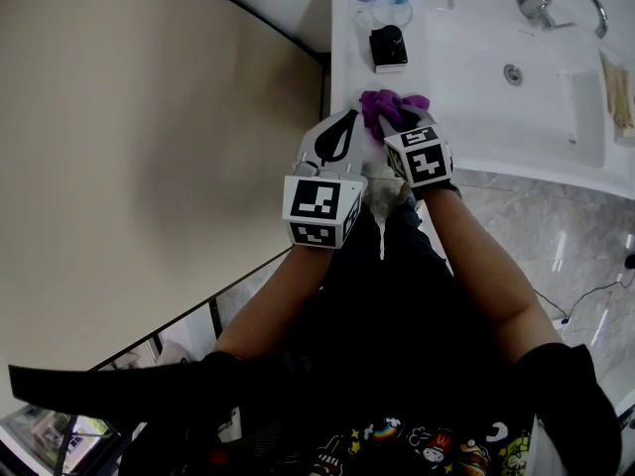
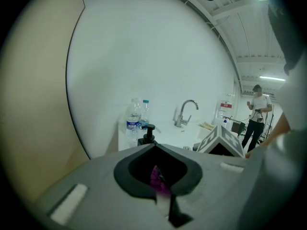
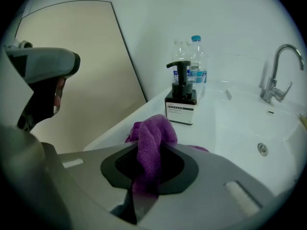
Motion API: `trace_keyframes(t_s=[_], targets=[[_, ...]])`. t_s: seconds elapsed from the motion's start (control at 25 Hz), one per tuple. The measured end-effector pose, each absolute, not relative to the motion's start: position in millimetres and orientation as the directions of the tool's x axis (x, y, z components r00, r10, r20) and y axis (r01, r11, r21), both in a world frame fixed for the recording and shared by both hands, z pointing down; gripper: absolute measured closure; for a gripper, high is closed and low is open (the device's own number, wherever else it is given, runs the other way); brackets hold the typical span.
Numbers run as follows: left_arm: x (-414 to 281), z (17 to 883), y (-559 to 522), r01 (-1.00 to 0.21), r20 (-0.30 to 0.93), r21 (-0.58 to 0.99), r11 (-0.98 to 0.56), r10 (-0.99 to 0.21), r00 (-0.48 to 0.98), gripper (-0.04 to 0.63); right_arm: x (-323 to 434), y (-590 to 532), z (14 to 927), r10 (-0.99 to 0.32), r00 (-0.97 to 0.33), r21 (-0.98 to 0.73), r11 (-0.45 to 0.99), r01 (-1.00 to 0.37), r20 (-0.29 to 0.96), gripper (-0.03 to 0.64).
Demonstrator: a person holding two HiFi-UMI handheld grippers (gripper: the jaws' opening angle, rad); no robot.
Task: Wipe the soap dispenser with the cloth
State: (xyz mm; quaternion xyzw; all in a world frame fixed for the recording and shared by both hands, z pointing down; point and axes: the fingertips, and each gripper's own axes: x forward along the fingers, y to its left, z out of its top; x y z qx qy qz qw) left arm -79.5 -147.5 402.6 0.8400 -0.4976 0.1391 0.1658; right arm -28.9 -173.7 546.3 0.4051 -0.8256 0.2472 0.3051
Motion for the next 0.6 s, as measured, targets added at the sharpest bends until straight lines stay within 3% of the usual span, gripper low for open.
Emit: trace_keyframes(t_s=[0.6], targets=[[-67, 381, -171, -0.879, 0.376, 0.109, -0.465, -0.799, 0.469, 0.595, -9, -221, 503, -0.595, -0.493, -0.144, 0.536, -0.832, 0.635, 0.526]])
